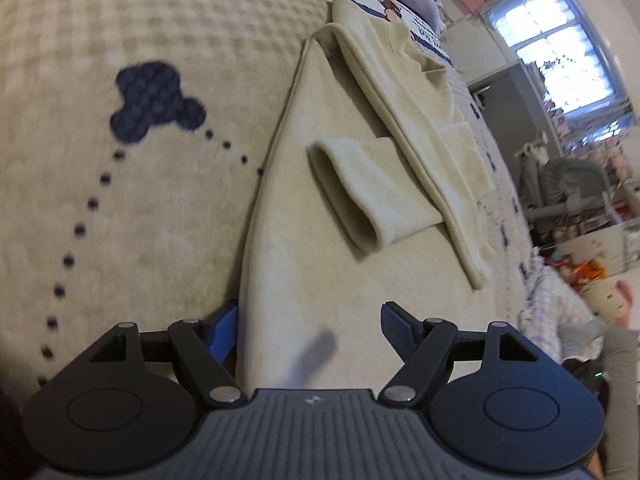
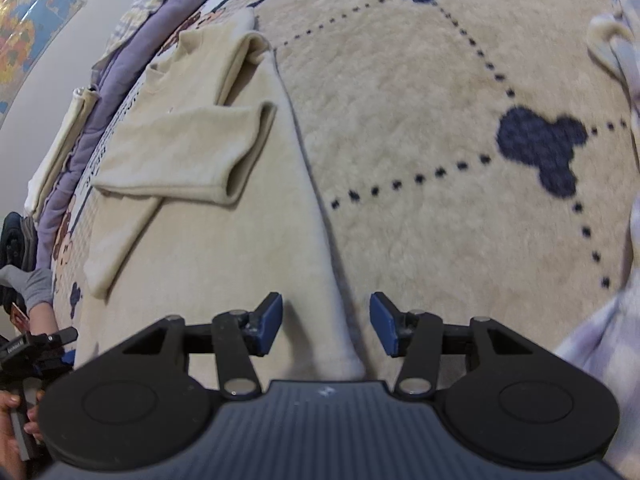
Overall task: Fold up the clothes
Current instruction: 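Move both grippers to the sweater hem and close them on it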
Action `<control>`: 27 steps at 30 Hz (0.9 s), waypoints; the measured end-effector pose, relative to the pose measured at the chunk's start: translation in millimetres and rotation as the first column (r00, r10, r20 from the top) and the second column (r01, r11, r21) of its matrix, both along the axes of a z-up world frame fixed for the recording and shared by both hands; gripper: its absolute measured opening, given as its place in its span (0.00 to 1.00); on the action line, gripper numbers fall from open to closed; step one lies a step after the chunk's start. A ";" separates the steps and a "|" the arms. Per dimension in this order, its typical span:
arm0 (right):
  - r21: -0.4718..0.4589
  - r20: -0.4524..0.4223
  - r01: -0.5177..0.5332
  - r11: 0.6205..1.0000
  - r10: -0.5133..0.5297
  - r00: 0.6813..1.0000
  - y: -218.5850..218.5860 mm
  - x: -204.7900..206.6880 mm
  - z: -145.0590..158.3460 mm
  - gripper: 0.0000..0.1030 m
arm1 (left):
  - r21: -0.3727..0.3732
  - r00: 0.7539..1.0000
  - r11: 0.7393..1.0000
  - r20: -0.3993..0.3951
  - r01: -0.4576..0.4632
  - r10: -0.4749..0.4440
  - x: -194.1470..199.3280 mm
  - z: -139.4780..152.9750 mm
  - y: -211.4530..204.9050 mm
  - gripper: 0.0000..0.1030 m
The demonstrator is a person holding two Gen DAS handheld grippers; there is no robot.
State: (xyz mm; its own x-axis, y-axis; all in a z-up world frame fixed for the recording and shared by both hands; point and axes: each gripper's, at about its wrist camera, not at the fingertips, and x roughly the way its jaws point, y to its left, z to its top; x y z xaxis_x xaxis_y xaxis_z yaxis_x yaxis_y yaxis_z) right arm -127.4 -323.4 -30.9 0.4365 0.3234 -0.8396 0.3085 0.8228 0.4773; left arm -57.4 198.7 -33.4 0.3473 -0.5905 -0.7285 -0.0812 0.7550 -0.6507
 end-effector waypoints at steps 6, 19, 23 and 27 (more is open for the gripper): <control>0.009 0.003 -0.010 1.000 0.010 1.000 2.9 -5.9 0.1 0.51 | -0.083 0.999 0.996 -0.042 -0.022 0.018 -12.7 -6.3 5.9 0.73; 0.003 -0.008 -0.016 1.000 0.016 1.000 5.7 -15.0 -0.2 0.43 | -0.095 0.998 0.995 -0.058 0.001 -0.006 -21.5 -9.9 5.5 0.52; 0.014 -0.023 -0.009 1.000 0.009 1.000 3.6 -16.9 -0.4 0.37 | -0.095 0.998 0.995 -0.044 0.033 -0.037 -20.9 -10.4 1.2 0.60; 0.006 -0.030 -0.008 1.000 0.008 1.000 5.8 -17.3 0.5 0.37 | -0.112 0.998 0.992 -0.028 0.053 -0.056 -21.0 -10.8 -1.5 0.65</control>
State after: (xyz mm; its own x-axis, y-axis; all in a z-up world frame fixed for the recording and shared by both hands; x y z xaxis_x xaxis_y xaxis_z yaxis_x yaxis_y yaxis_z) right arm -144.6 -317.6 -30.4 0.4087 0.3314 -0.8504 0.3164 0.8225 0.4726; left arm -78.5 197.2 -44.2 0.2904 -0.6857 -0.6675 -0.0638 0.6821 -0.7285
